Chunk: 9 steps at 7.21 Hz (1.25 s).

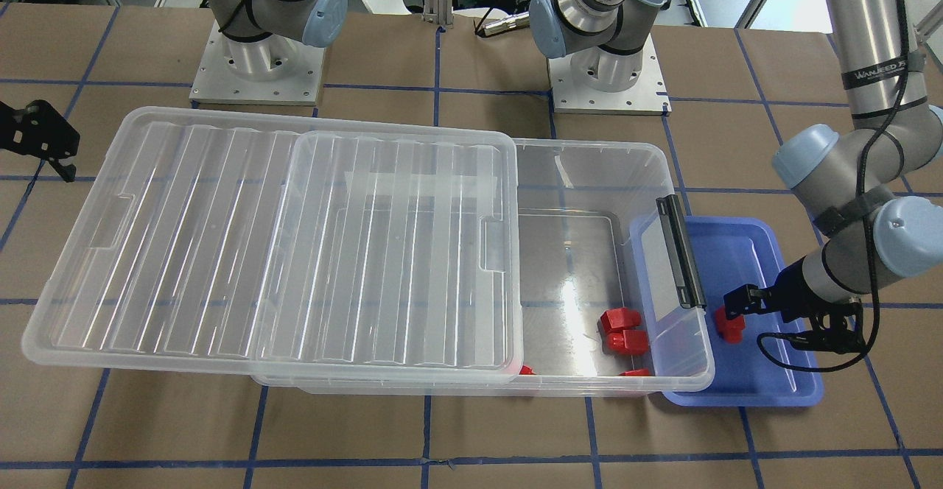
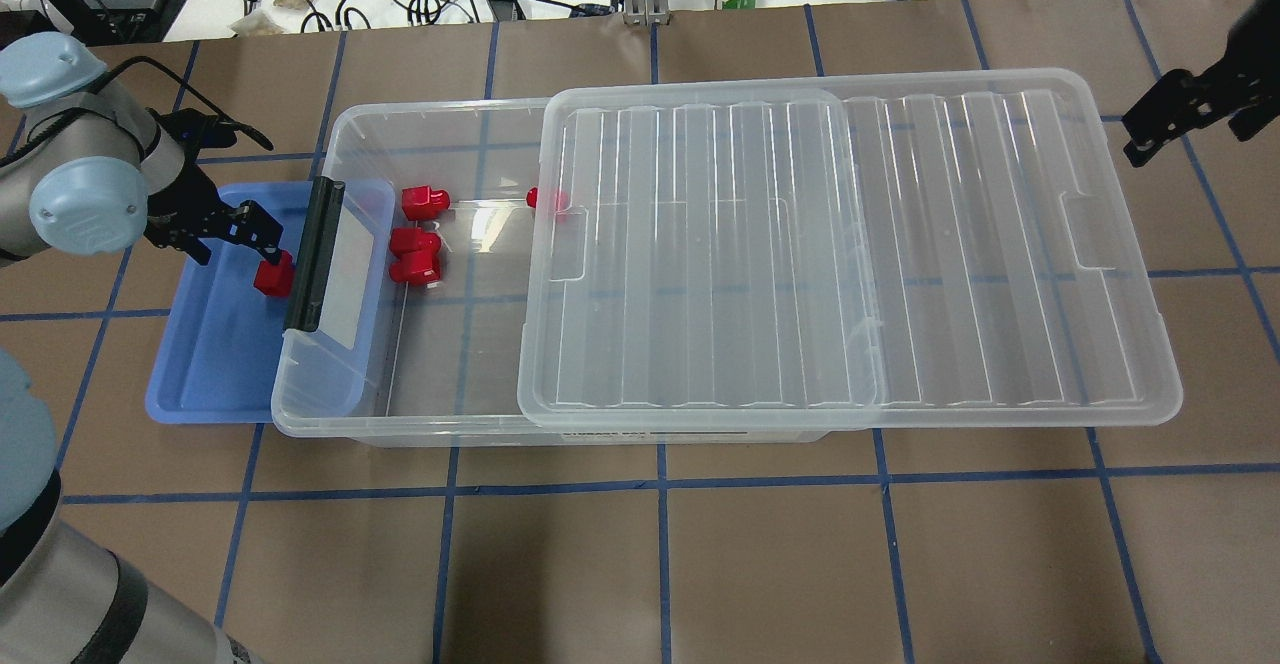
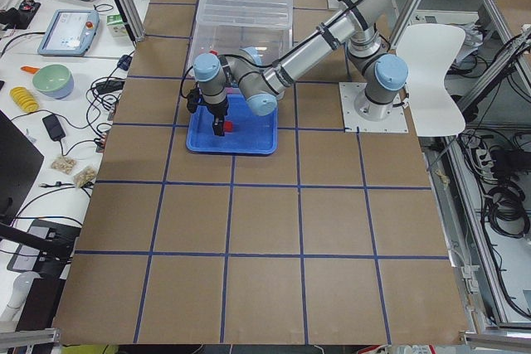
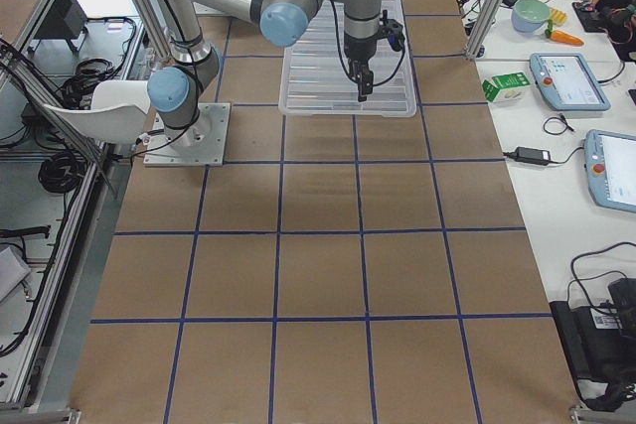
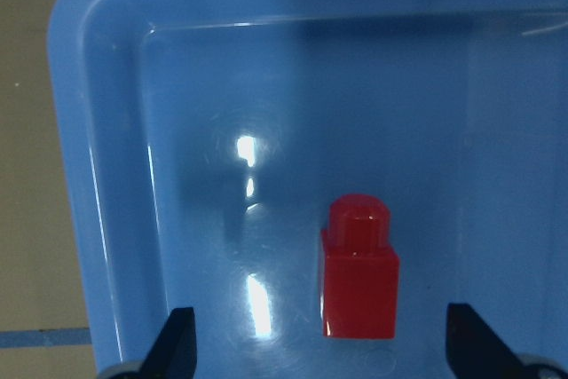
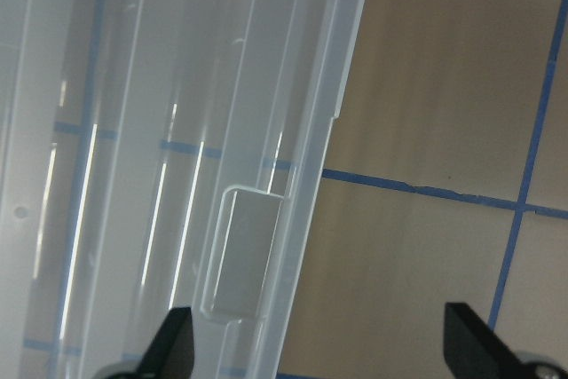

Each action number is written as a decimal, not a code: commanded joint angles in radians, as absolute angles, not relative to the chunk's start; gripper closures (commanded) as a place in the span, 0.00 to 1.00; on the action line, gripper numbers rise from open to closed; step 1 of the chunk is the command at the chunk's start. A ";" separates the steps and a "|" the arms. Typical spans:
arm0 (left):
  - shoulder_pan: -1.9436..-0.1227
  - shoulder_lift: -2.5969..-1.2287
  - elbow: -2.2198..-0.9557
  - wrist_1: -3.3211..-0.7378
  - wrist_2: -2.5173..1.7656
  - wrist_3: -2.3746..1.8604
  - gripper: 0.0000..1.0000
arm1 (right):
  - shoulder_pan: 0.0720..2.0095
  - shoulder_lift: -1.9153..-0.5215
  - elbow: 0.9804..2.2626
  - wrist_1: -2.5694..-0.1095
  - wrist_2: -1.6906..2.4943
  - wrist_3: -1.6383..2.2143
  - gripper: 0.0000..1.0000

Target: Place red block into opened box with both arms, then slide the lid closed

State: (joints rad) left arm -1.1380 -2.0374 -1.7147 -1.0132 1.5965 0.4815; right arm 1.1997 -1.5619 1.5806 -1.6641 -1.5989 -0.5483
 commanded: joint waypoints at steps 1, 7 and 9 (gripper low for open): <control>-1.138 -2.055 -1.718 -1.002 1.589 0.479 0.03 | 1.223 -1.601 1.470 -1.490 -1.597 -0.457 0.00; -1.143 -2.089 -1.724 -1.009 1.601 0.474 0.60 | 1.483 -1.573 1.467 -1.502 -1.598 -0.032 0.00; -1.143 -2.086 -1.718 -1.017 1.605 0.472 1.00 | 1.574 -1.539 1.462 -1.560 -1.611 0.058 0.00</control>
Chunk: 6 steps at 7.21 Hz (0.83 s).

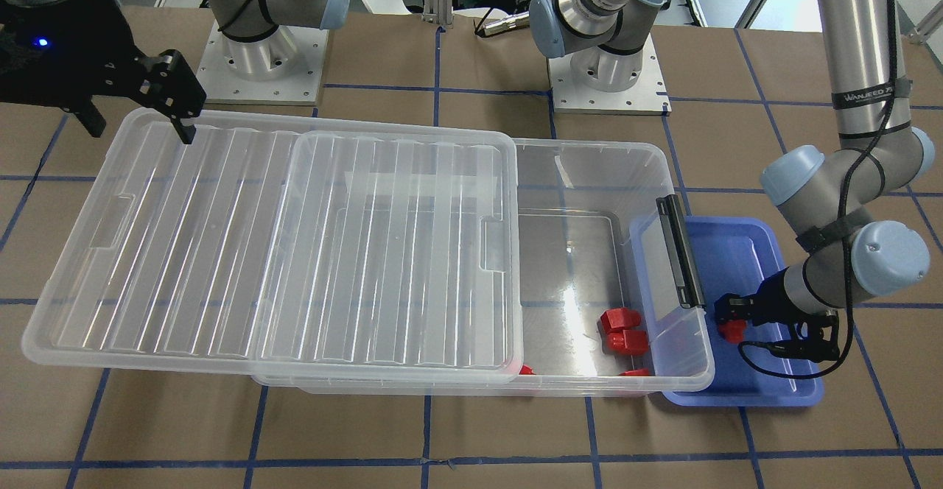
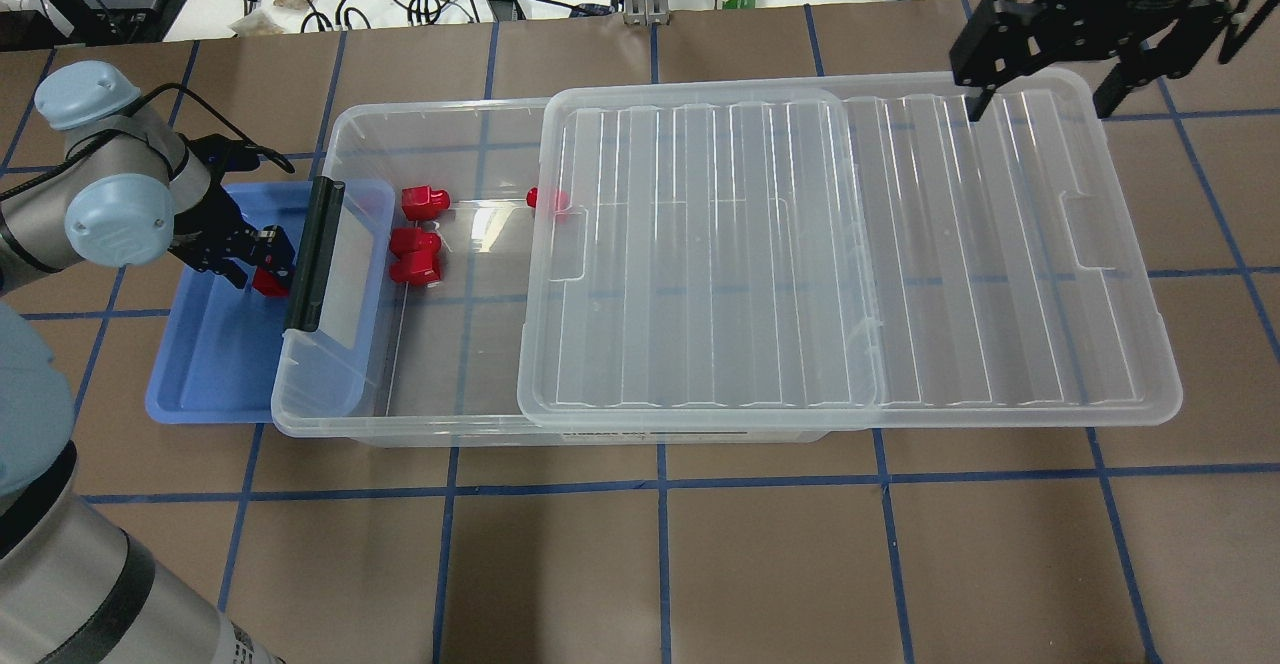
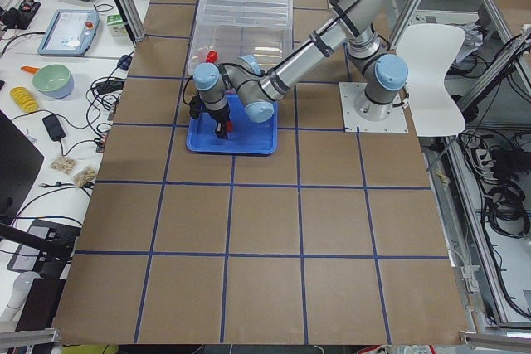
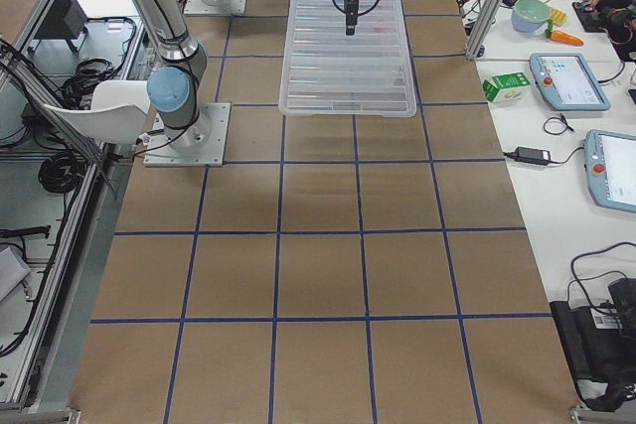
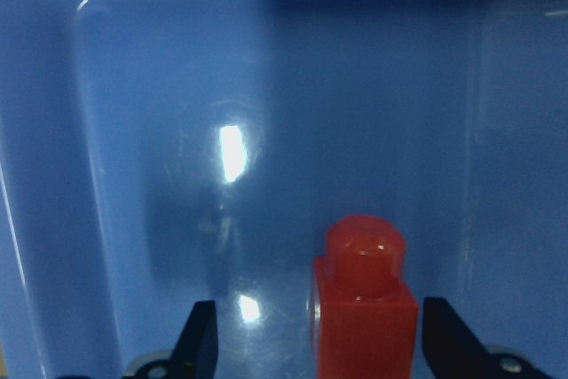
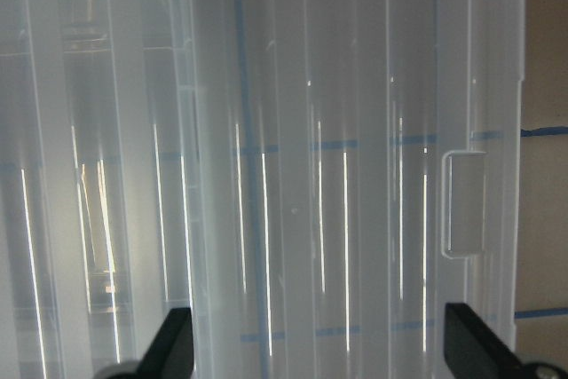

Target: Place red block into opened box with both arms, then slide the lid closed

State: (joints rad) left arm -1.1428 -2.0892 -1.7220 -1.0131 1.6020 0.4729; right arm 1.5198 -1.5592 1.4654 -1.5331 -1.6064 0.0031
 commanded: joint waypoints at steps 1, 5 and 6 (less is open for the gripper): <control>-1.143 -2.070 -1.710 -1.020 1.605 0.472 1.00 | 1.572 -1.537 1.457 -1.560 -1.611 0.058 0.00; -1.150 -1.938 -1.532 -1.275 1.605 0.472 1.00 | 1.571 -1.546 1.457 -1.557 -1.612 0.048 0.00; -1.152 -1.889 -1.461 -1.386 1.606 0.472 1.00 | 1.571 -1.549 1.457 -1.554 -1.609 0.045 0.00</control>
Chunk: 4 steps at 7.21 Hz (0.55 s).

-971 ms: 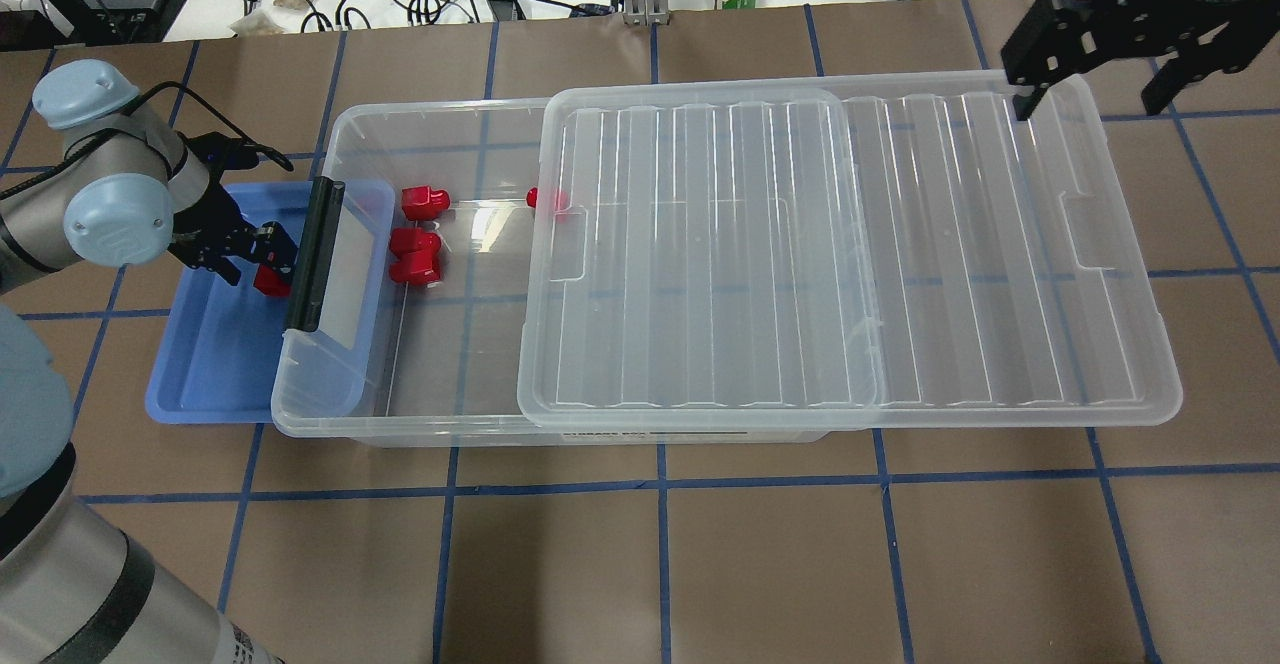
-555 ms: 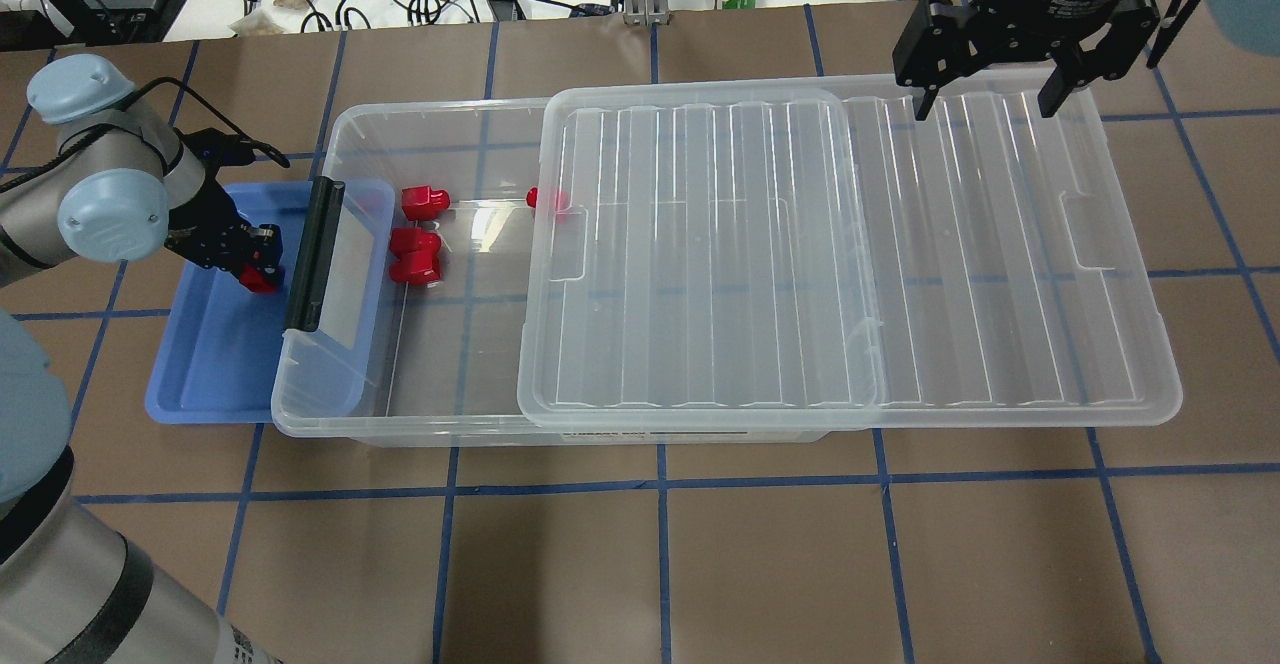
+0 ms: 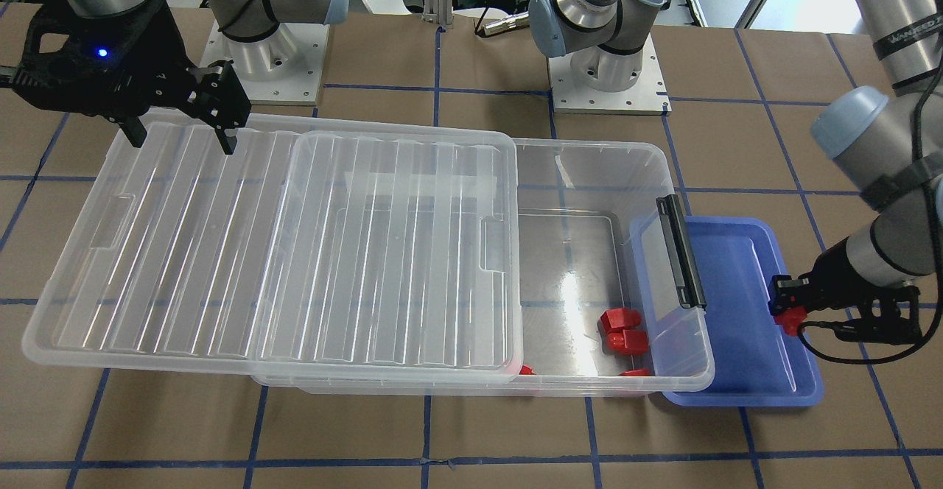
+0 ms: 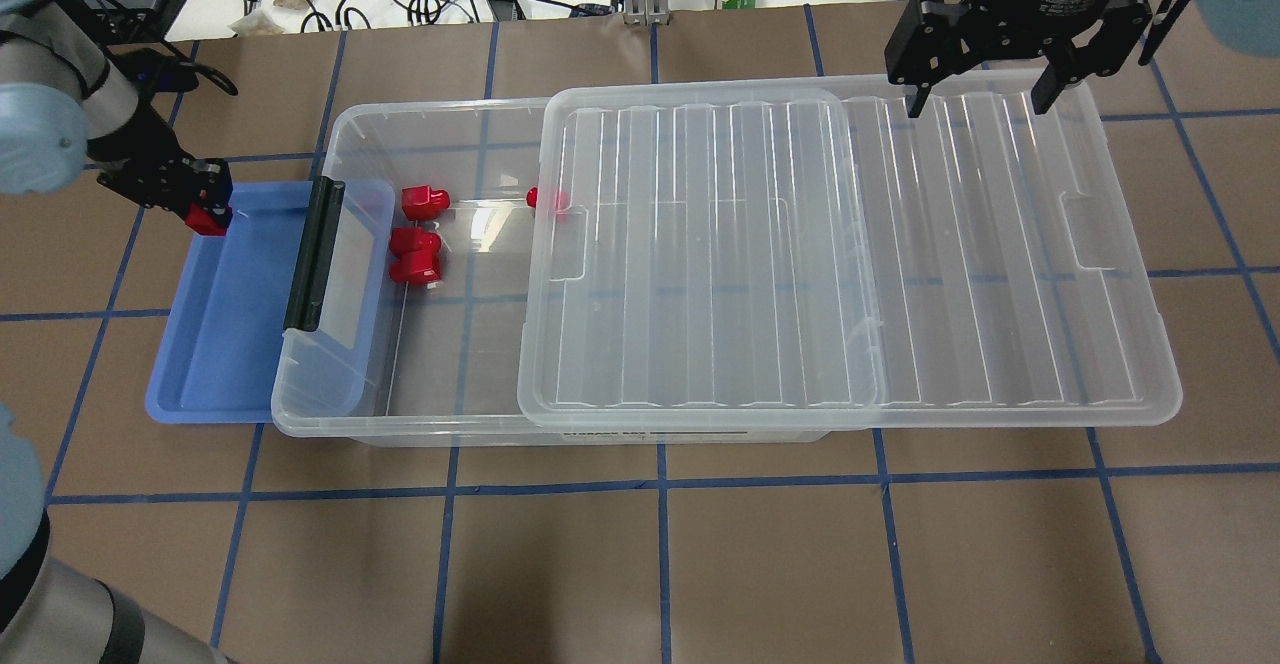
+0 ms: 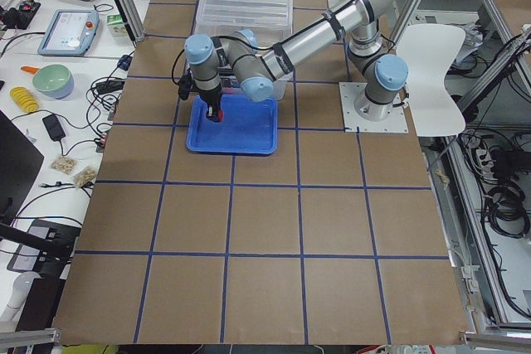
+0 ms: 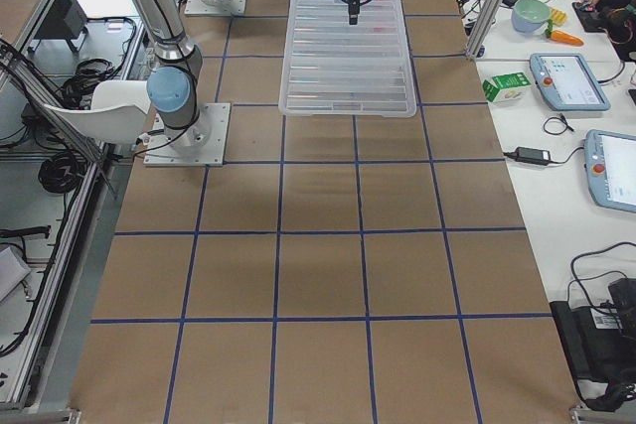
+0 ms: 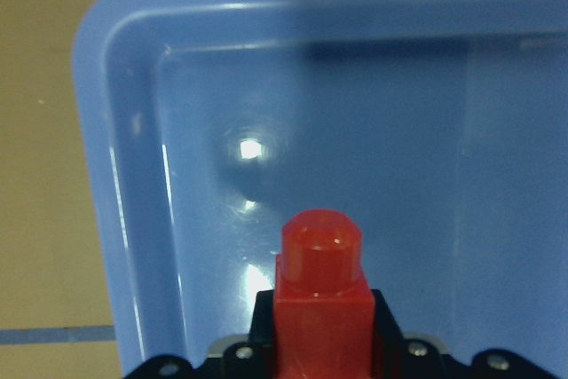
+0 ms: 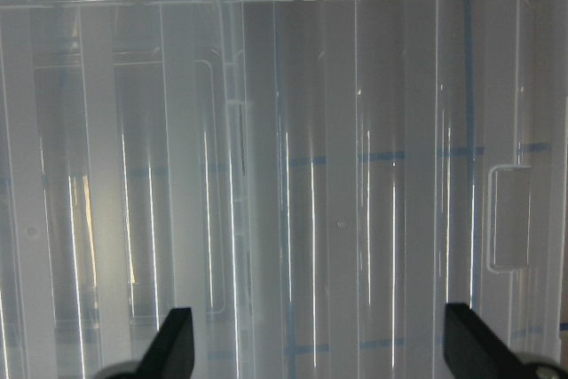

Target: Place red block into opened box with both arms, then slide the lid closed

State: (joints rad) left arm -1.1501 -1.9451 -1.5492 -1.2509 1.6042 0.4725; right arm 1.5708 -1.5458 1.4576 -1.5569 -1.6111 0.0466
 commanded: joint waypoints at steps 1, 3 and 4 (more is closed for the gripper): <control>-1.160 -1.853 -1.394 -1.482 1.597 0.459 1.00 | 1.571 -1.551 1.462 -1.555 -1.611 0.043 0.00; -1.233 -1.801 -1.368 -1.554 1.594 0.384 1.00 | 1.571 -1.546 1.460 -1.557 -1.609 0.041 0.00; -1.293 -1.784 -1.368 -1.555 1.573 0.330 1.00 | 1.571 -1.545 1.459 -1.557 -1.608 0.041 0.00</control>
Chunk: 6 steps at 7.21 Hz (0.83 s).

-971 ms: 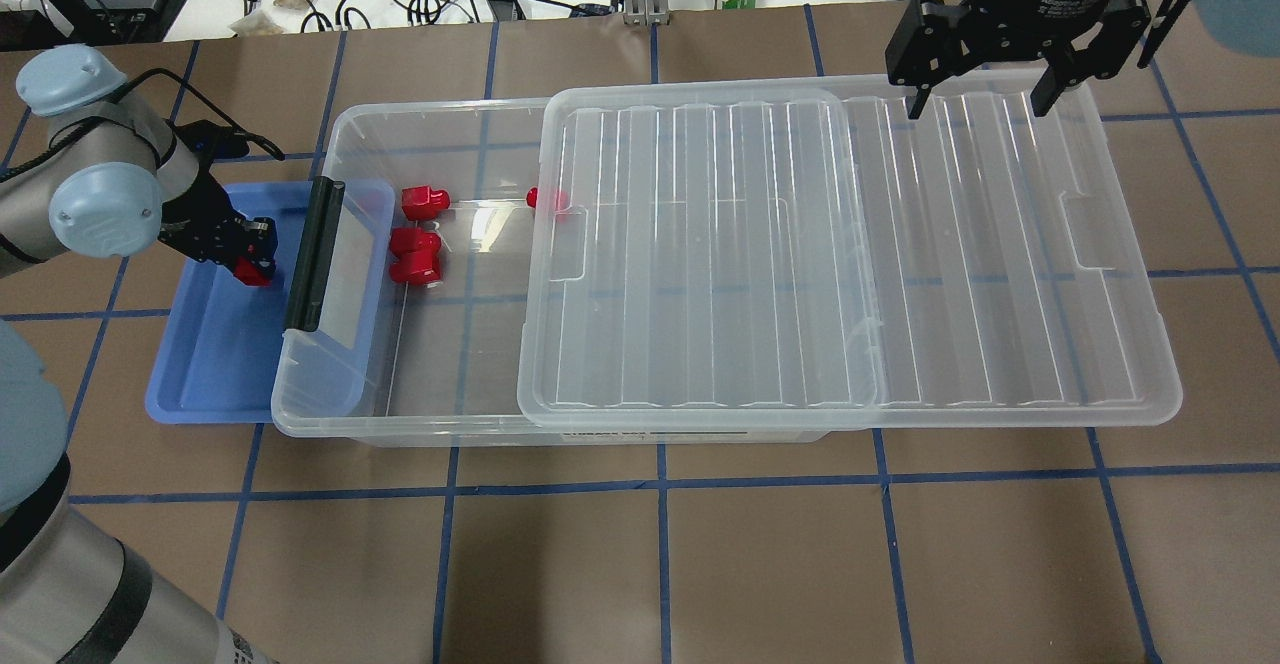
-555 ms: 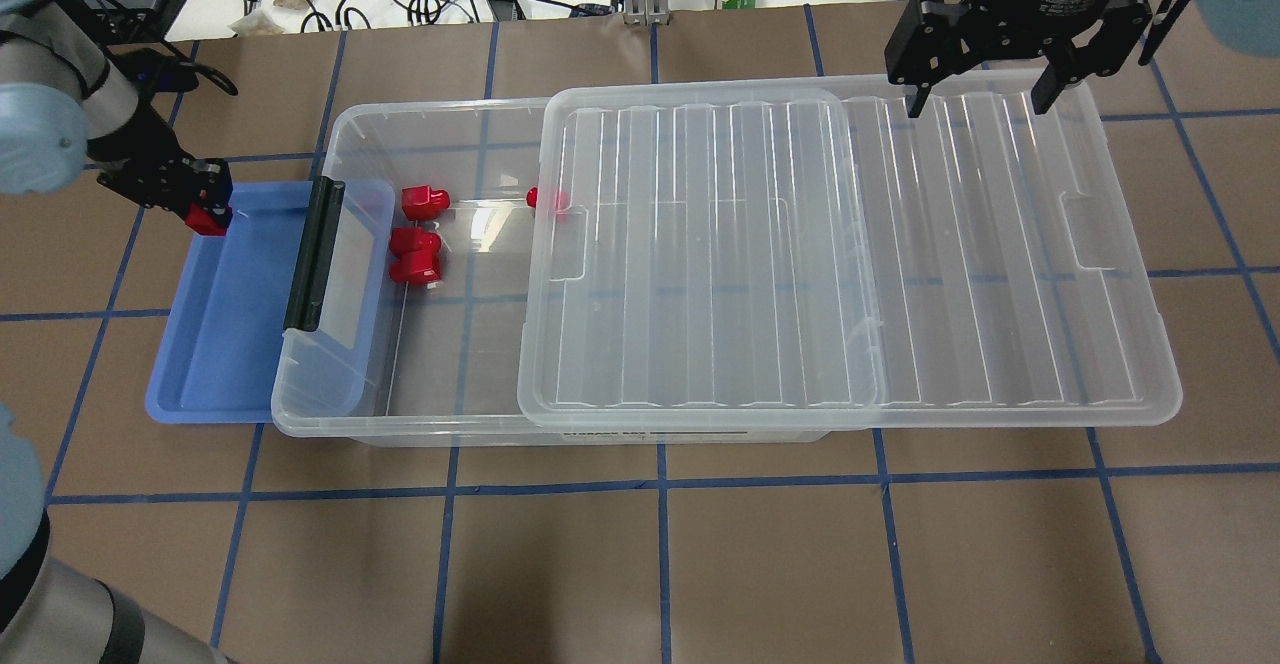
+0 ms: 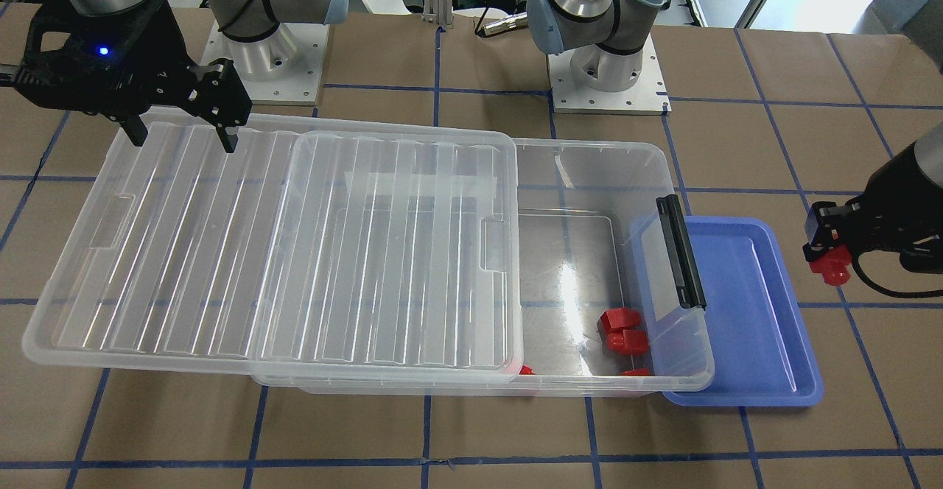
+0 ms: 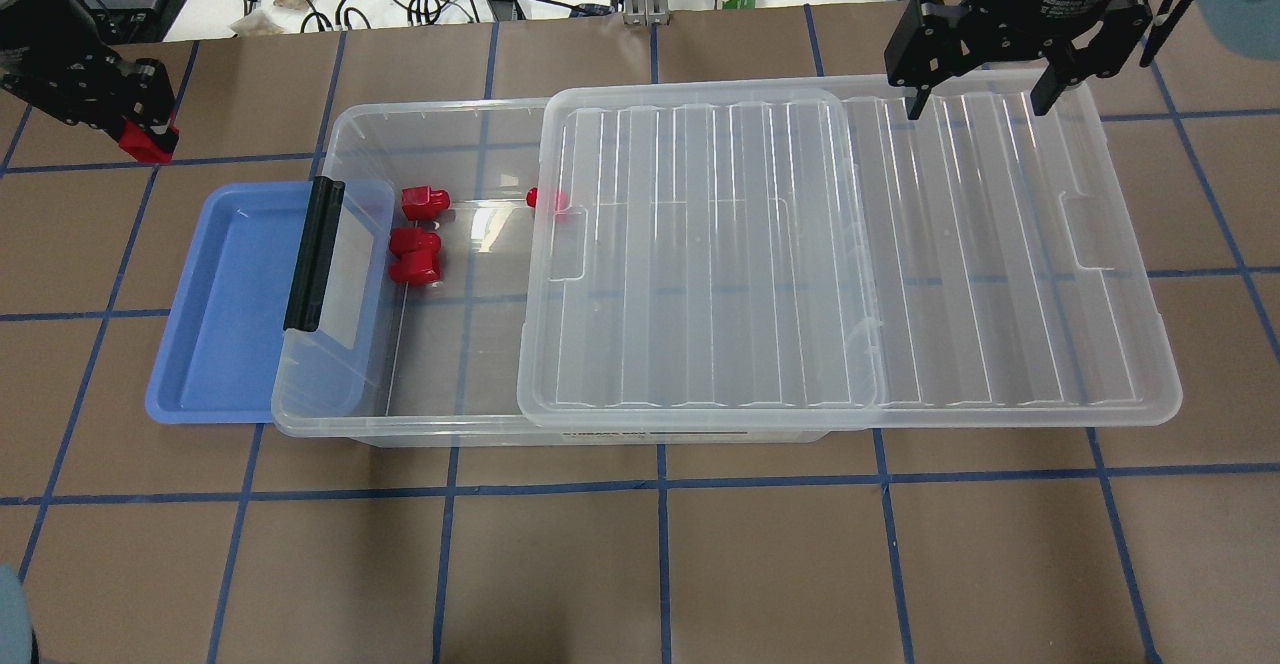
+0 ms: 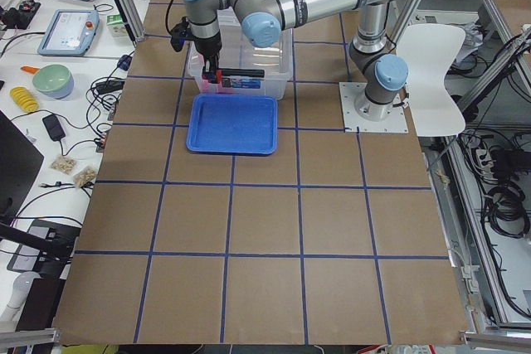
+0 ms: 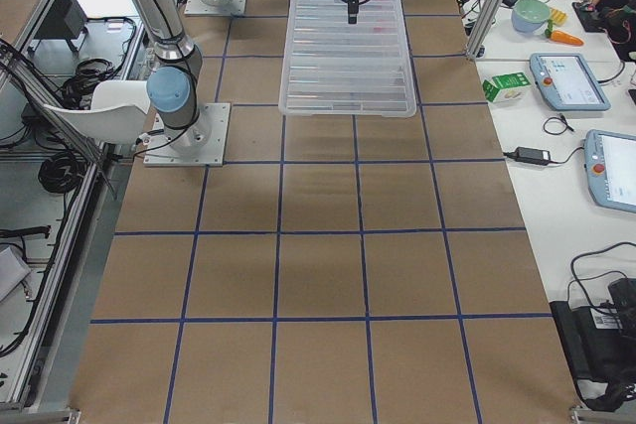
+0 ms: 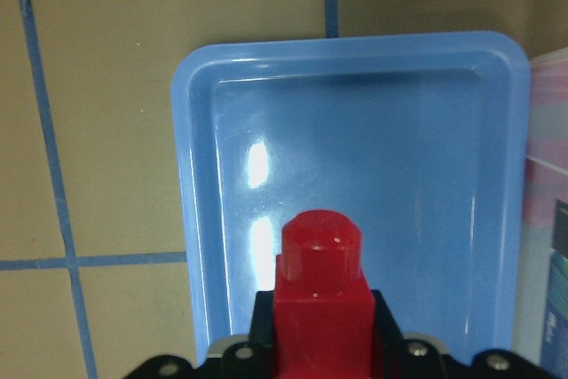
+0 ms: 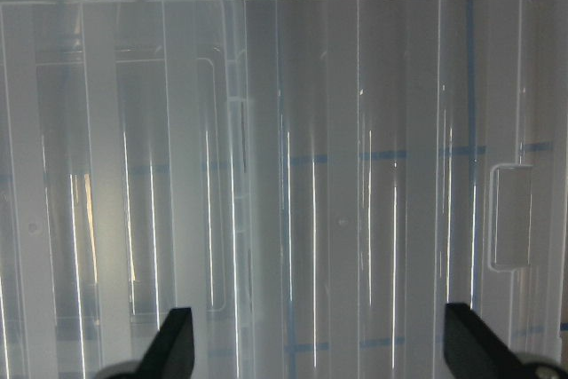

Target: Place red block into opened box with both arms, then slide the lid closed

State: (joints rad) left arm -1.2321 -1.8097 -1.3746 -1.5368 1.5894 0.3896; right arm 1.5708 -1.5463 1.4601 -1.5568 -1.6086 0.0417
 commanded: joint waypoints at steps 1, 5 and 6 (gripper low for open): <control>-1.360 -1.789 -1.371 -1.555 1.553 0.290 1.00 | 1.569 -1.548 1.459 -1.557 -1.609 0.043 0.00; -1.540 -1.815 -1.510 -1.502 1.554 0.040 1.00 | 1.568 -1.546 1.463 -1.557 -1.603 0.043 0.00; -1.555 -1.818 -1.581 -1.412 1.552 0.035 1.00 | 1.566 -1.545 1.463 -1.557 -1.600 0.041 0.00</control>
State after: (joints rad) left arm -1.5288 -1.8123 -1.5021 -1.4941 1.5532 0.0518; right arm 1.5673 -1.5460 1.4618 -1.5570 -1.6038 0.0421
